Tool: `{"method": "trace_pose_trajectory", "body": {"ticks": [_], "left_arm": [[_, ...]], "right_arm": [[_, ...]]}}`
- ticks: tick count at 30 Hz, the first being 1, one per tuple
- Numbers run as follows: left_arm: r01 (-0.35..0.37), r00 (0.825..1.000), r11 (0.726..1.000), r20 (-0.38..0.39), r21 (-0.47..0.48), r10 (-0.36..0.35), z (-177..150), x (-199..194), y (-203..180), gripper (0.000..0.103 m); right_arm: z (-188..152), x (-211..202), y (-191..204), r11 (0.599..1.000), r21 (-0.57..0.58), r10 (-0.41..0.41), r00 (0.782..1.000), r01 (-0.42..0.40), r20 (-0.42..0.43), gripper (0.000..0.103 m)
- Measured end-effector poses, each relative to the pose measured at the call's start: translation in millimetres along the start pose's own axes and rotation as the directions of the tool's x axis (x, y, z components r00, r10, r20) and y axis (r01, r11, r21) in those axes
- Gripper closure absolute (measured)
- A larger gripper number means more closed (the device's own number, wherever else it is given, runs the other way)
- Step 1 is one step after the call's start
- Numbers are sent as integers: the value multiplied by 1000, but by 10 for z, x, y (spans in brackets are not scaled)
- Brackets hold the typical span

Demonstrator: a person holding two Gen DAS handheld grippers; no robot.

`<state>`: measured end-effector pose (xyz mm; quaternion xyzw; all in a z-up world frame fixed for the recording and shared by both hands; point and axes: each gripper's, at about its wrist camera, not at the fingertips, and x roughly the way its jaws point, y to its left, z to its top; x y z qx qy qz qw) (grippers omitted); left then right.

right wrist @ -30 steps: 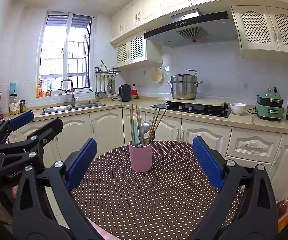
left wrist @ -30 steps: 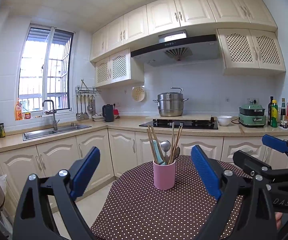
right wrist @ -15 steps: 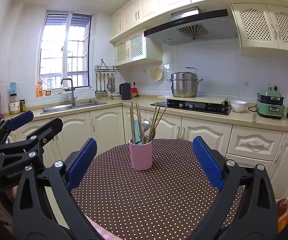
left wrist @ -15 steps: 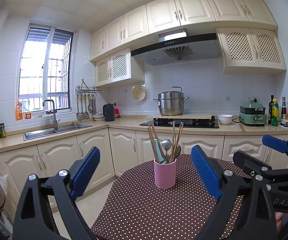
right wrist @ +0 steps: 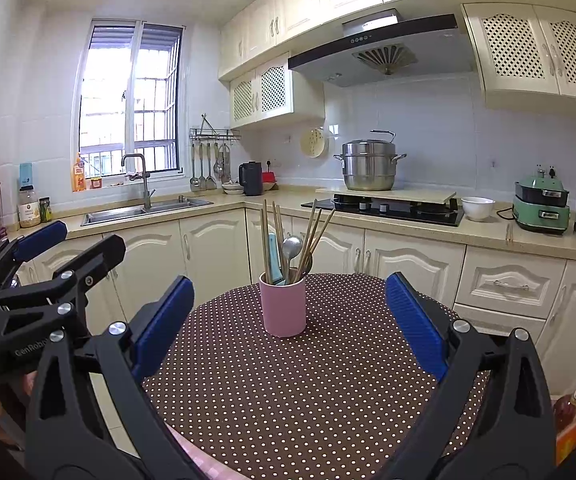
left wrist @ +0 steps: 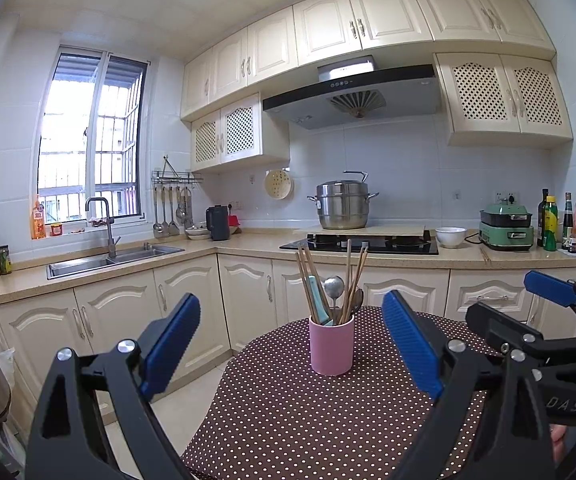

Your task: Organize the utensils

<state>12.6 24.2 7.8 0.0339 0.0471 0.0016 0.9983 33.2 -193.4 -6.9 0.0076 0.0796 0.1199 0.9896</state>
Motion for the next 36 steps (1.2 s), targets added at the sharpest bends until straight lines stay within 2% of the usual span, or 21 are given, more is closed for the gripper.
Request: {"method": "trace_pose_trajectory", "body": {"ticks": [36], "left_arm": [[-1,999,1000,-47,-2,1,-10,312,16,12]], "right_arm": [[-25,281,-5,1000,17,9,999,-8,-43,8]]}}
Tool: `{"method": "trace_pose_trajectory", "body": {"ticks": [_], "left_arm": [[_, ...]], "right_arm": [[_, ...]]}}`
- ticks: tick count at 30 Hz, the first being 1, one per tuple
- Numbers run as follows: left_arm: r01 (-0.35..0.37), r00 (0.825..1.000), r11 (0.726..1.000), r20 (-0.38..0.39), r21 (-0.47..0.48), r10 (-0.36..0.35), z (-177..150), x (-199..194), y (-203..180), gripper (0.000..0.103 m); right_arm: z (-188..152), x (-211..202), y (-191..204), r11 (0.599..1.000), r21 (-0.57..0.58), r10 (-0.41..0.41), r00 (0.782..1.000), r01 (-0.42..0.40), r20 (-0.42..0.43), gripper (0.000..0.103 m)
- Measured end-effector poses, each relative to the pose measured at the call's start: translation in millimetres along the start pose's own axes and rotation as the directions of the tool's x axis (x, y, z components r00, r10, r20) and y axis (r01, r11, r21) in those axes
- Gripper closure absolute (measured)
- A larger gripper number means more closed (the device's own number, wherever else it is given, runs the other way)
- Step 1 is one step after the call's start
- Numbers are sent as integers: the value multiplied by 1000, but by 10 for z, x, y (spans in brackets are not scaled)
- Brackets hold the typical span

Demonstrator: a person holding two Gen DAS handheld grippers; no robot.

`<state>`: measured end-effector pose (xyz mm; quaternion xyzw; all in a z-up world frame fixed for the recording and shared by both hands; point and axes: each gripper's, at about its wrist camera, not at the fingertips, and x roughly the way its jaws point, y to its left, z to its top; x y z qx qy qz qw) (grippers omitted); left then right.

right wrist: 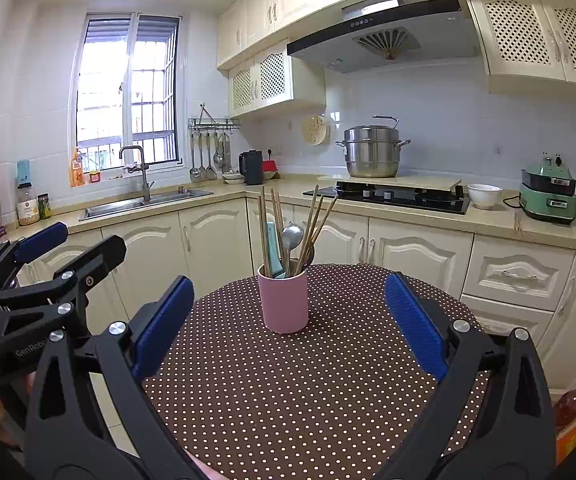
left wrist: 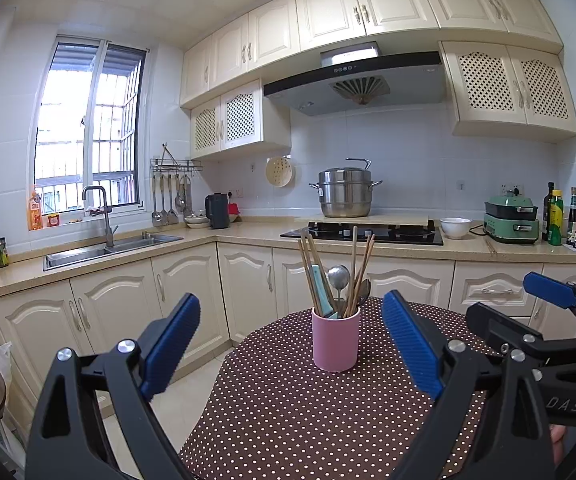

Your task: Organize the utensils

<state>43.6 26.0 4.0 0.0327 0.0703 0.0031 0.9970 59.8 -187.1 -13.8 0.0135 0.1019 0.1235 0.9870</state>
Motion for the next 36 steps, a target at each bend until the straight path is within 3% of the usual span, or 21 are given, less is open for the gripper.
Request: {"method": "trace_pose_trajectory", "body": {"ticks": [19,28,32,35,36], "left_arm": [[-1,1000,1000,-27,-7,1,-62,228,67,12],[8,994,1000,-105,-26,-11,-218,619,142,12],[11,970,998,-242,-61,-26,-423,1056,160,12],[-8,937,998,-348,-57,-12,-648,1422,148,12],[-25,918,998,-397,-50,3,-738,1566,151,12]], "right_arm": [[-4,185,15,1000,1,12,999,-12,-30,8],[-85,523,15,1000,-10,5,996,-6,-89,8],[-195,839,-13,999,-47,-26,988,19,-154,8],[-333,1158,-89,998,-61,-31,969,16,-245,8],[-392,1283,-134,998,-67,-34,958,16,-285,8]]}}
